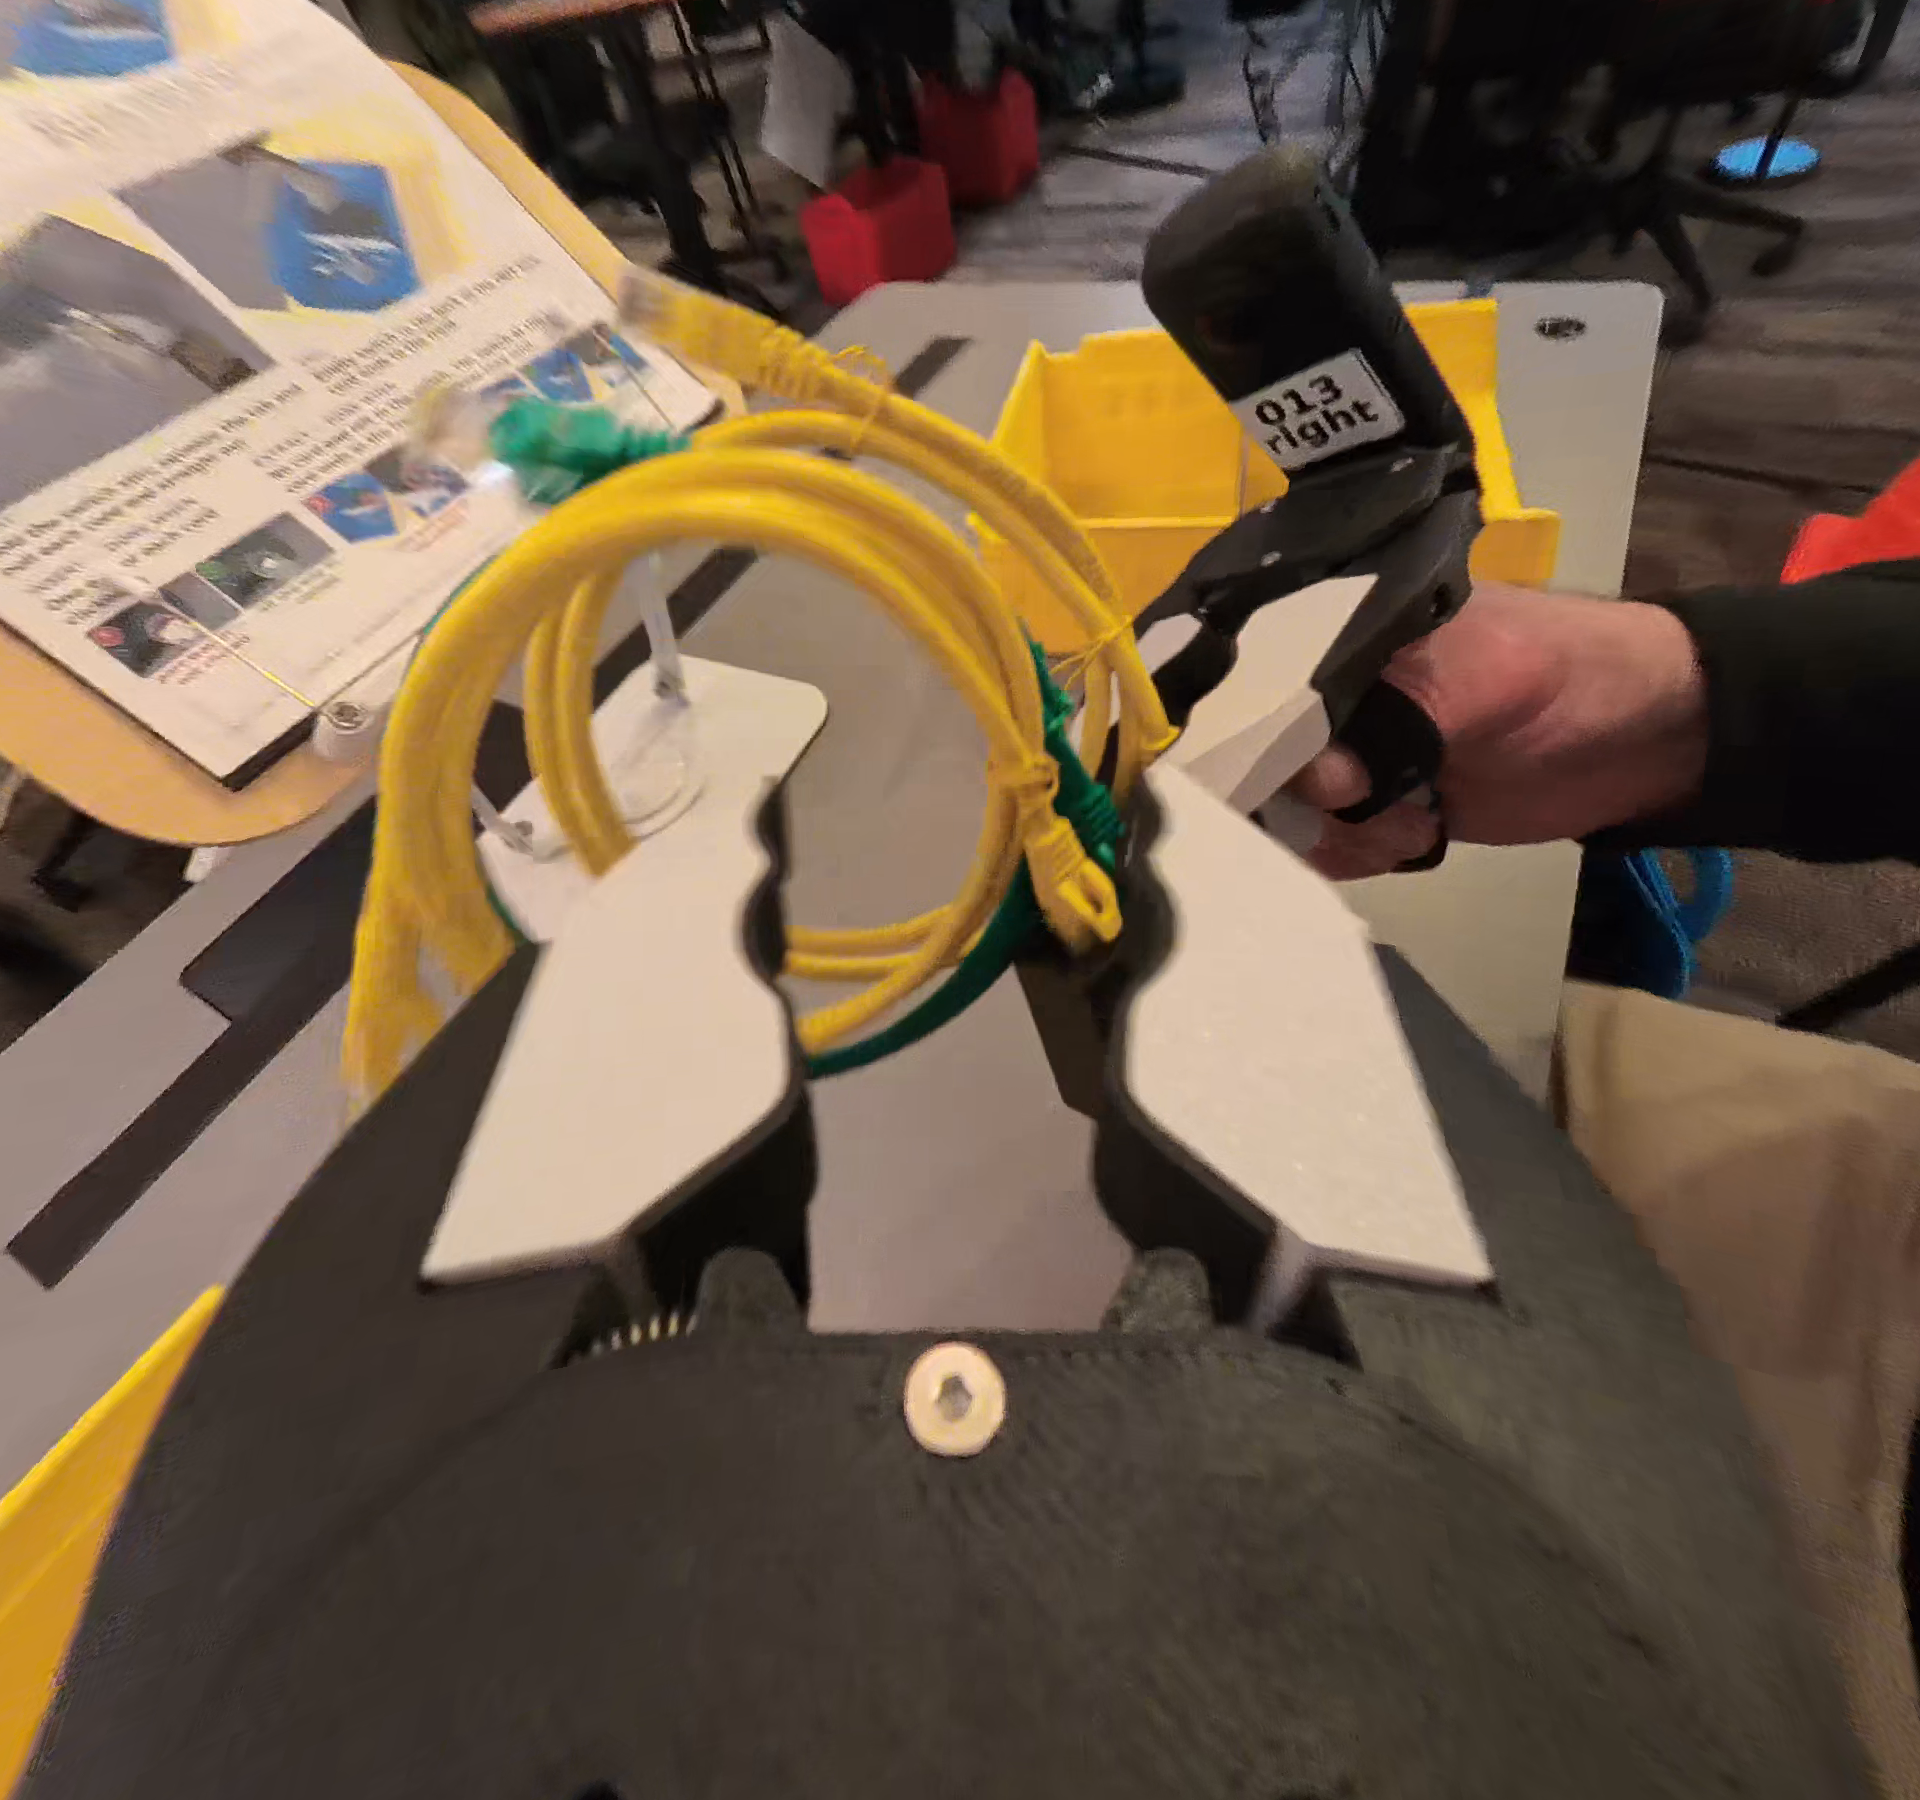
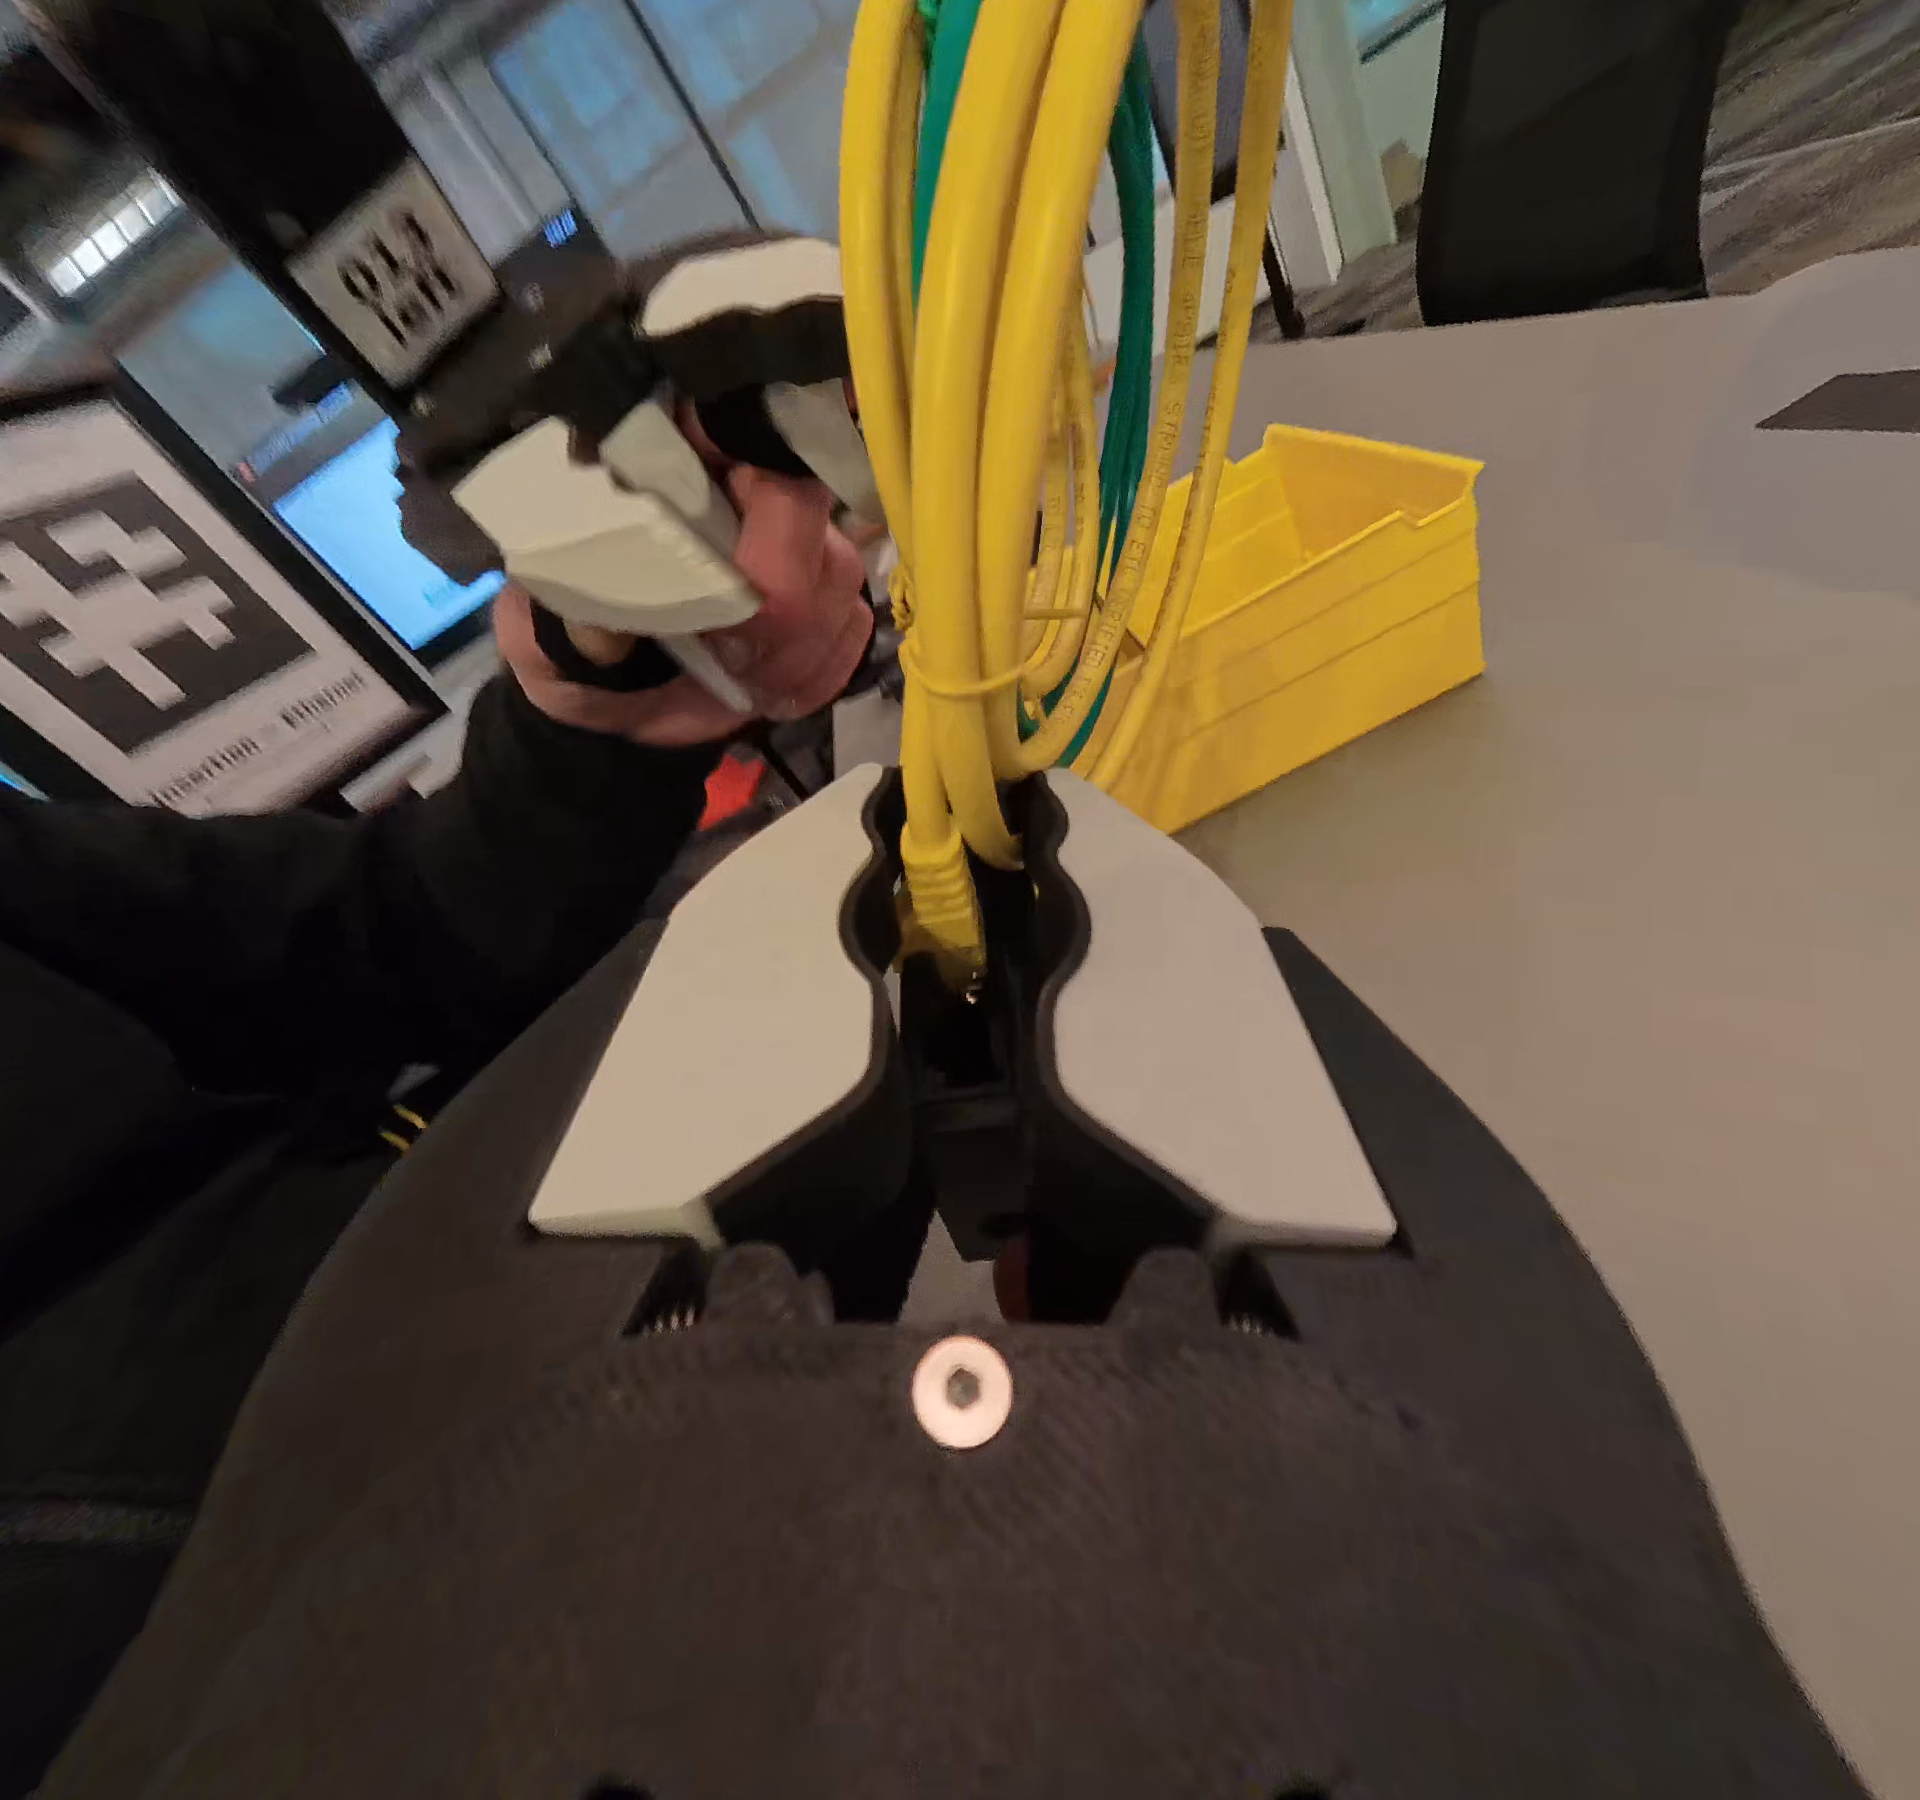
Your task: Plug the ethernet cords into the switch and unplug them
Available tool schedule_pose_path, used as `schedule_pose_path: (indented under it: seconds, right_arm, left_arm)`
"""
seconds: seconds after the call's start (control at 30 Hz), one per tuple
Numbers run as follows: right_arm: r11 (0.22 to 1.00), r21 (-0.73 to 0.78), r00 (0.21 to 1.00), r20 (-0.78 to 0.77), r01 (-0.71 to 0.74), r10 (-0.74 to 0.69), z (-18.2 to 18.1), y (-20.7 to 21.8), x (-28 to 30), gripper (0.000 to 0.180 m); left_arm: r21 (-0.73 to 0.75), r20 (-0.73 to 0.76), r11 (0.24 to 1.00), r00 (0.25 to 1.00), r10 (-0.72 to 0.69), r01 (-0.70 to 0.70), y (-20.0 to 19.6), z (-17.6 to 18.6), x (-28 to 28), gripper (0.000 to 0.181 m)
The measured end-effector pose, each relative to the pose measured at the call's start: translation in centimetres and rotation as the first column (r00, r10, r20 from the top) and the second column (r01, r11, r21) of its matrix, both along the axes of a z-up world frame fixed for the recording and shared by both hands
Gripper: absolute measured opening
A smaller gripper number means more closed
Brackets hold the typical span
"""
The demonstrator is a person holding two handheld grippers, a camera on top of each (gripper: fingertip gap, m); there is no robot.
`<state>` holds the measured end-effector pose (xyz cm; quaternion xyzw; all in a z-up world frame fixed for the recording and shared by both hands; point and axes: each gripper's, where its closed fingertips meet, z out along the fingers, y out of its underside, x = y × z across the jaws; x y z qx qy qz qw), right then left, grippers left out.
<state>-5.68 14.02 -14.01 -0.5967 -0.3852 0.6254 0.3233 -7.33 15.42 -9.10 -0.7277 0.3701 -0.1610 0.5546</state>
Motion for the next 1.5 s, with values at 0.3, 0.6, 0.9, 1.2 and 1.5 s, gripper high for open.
schedule_pose_path:
  seconds: [0.3, 0.6, 0.9, 1.2, 1.5]
  right_arm:
    - [0.951, -0.279, 0.931, -0.293, 0.133, -0.217, 4.1, 3.1, 2.8, 0.021]
    - [0.927, -0.371, 0.922, -0.338, 0.055, -0.19, 4.0, 1.6, 1.5, 0.022]
    - [0.901, -0.432, 0.924, -0.324, 0.046, -0.203, 3.8, 1.4, 1.0, 0.019]
    - [0.843, -0.538, 0.936, -0.306, -0.019, -0.174, 2.8, 0.2, 0.0, 0.019]
    - [0.9, -0.435, 0.965, -0.242, -0.017, -0.099, 2.0, 0.2, 0.4, 0.044]
  left_arm:
    - [0.356, -0.207, 0.93, 0.964, 0.167, -0.085, 0.0, -5.1, 1.4, 0.127]
    - [0.555, -0.263, 0.83, 0.935, 0.238, -0.055, -0.1, -4.9, 4.1, 0.113]
    - [0.694, -0.435, 0.708, 0.86, 0.268, 0.13, -0.8, -4.5, 2.5, 0.114]
    - [0.862, -0.495, 0.419, 0.66, 0.565, 0.287, -1.5, -3.8, 2.3, 0.047]
    - [0.829, -0.505, 0.502, 0.718, 0.479, 0.248, -2.0, -2.7, 2.1, 0.03]
